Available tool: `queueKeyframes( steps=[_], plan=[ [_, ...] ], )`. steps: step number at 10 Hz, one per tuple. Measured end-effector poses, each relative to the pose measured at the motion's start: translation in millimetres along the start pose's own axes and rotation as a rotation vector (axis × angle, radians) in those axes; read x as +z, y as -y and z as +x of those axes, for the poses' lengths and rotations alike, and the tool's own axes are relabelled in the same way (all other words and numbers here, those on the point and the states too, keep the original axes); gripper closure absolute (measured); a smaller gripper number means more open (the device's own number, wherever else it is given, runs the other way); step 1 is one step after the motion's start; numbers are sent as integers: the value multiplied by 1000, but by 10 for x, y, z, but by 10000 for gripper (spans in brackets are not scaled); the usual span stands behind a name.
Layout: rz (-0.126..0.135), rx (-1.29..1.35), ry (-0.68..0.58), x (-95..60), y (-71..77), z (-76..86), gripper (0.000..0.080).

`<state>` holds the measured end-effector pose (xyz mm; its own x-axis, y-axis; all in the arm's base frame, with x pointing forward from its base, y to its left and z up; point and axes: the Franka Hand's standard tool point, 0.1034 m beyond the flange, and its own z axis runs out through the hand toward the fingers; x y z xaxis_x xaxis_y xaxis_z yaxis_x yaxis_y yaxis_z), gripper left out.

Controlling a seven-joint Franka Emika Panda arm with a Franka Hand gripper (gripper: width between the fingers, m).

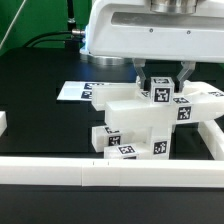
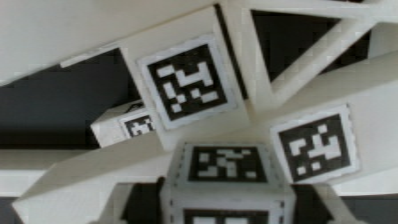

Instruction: Assemble chair

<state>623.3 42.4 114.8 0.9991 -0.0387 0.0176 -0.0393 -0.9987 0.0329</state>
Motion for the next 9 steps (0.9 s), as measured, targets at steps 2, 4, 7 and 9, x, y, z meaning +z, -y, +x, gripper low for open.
queueKeyframes(
  steps=[2, 4, 7, 9],
  plan=[
    [7, 115, 1, 3, 0, -2, 516],
    [33, 306, -3, 5, -36, 17, 516],
    [39, 573, -27, 2, 18, 50, 515],
    [46, 688, -24, -3, 15, 55, 515]
  ],
)
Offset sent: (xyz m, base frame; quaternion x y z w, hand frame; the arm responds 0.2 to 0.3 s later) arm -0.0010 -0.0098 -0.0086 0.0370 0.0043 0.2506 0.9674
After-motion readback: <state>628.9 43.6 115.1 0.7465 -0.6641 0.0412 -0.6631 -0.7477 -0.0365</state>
